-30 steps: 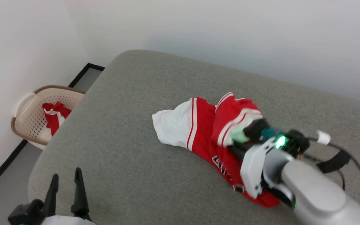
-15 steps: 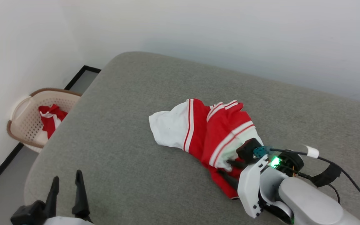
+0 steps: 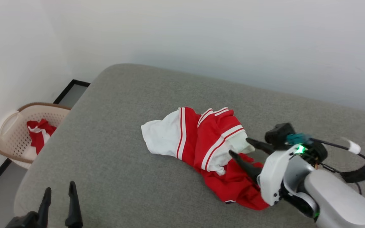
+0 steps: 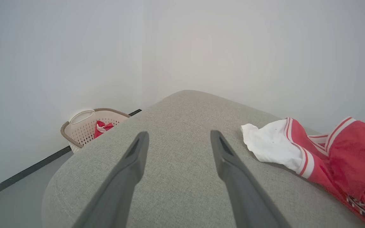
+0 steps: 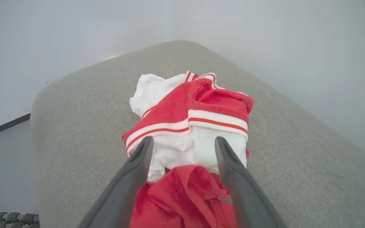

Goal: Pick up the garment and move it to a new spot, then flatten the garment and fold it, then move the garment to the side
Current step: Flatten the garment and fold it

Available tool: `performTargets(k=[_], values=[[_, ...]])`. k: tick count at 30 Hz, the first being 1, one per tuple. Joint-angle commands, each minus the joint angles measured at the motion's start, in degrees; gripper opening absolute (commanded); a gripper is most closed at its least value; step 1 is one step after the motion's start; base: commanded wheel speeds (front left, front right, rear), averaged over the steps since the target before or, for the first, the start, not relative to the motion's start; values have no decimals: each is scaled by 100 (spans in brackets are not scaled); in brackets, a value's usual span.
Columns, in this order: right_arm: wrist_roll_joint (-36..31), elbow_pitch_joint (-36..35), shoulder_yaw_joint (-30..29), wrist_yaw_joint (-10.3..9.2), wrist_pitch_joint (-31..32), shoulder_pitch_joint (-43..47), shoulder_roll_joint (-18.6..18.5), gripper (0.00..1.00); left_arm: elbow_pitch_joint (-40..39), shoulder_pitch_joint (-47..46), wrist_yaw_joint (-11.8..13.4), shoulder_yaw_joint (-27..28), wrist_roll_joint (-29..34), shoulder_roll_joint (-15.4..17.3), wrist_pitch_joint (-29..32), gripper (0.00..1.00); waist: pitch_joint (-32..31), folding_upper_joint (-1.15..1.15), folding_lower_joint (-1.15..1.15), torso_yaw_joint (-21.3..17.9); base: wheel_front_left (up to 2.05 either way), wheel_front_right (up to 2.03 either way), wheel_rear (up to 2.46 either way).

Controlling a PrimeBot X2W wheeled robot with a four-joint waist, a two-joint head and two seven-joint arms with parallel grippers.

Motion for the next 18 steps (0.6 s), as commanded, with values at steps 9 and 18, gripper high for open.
performTargets(k=[9, 18], values=[[-232, -217, -854, -6, 32, 544, -131, 100, -40, 55, 16, -251, 296, 179, 123, 100, -148, 0, 0, -11, 0, 0, 0], [-171, 108, -1062, -6, 451, 434, -103, 100, -58, -120, -13, -459, 362, 183, 195, 100, 32, 0, 0, 184, 0, 0, 0]])
